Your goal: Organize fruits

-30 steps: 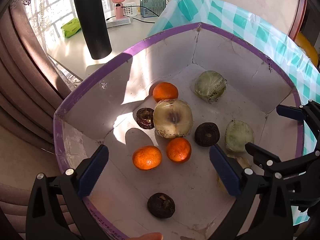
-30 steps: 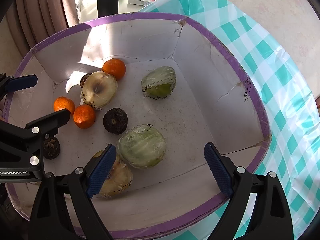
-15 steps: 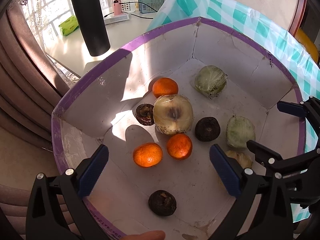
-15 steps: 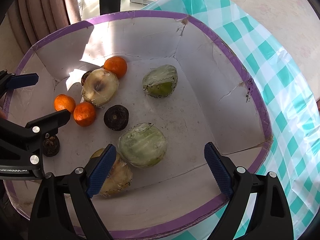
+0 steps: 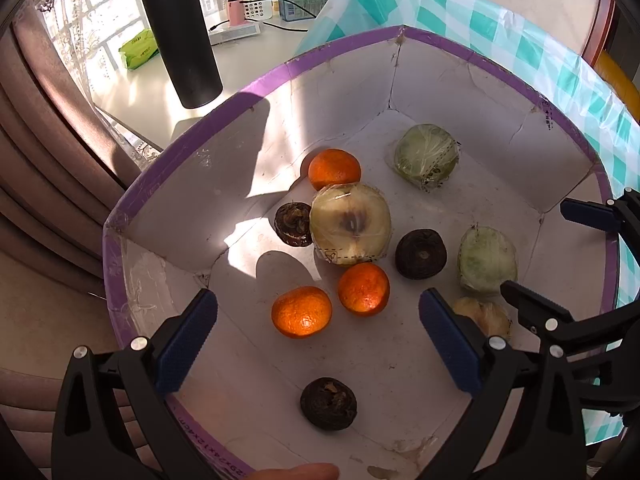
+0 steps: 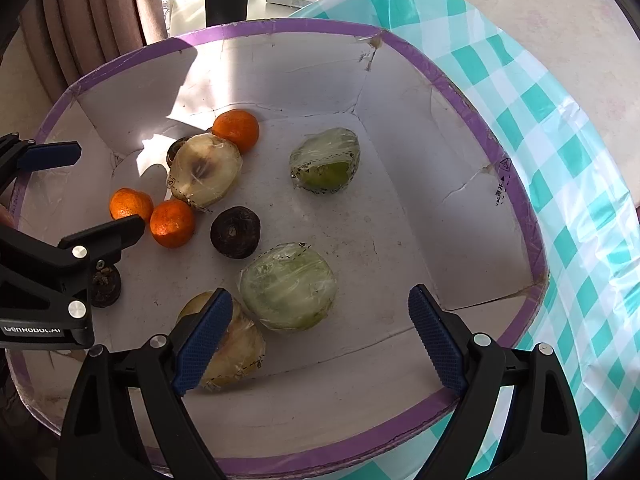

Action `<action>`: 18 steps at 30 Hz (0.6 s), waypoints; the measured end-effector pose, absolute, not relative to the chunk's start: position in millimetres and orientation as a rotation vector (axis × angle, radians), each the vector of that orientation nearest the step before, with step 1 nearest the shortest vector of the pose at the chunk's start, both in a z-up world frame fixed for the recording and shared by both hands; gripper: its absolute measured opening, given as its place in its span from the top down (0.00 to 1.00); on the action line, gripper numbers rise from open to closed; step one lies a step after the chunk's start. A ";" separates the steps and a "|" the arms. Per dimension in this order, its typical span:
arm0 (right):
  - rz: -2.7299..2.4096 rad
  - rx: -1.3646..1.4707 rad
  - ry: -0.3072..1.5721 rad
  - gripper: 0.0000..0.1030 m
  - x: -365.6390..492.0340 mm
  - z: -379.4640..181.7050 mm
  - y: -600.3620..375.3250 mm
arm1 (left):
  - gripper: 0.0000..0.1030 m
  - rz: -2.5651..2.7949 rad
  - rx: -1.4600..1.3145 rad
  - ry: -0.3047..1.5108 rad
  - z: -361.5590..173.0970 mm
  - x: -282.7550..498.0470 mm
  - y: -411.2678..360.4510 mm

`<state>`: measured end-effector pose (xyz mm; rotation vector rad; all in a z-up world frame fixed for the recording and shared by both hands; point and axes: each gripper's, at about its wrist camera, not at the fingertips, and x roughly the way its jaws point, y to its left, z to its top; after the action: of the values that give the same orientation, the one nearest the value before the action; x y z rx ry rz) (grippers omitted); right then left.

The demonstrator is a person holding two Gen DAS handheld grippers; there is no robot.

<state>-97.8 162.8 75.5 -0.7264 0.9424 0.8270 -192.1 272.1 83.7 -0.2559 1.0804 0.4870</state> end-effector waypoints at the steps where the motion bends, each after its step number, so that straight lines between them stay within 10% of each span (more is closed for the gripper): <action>1: 0.827 -0.727 0.942 0.16 -97.8 75.5 162.9 | 0.02 0.487 -0.256 1.081 83.7 -192.0 272.2; 18: 0.827 -0.740 0.942 0.16 -98.1 73.1 163.6 | 0.02 0.487 -0.260 1.075 84.8 -192.6 272.3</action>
<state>-98.1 163.6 73.1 -0.7401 0.9425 0.8266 -192.6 272.3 84.8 -0.2599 1.0754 0.4869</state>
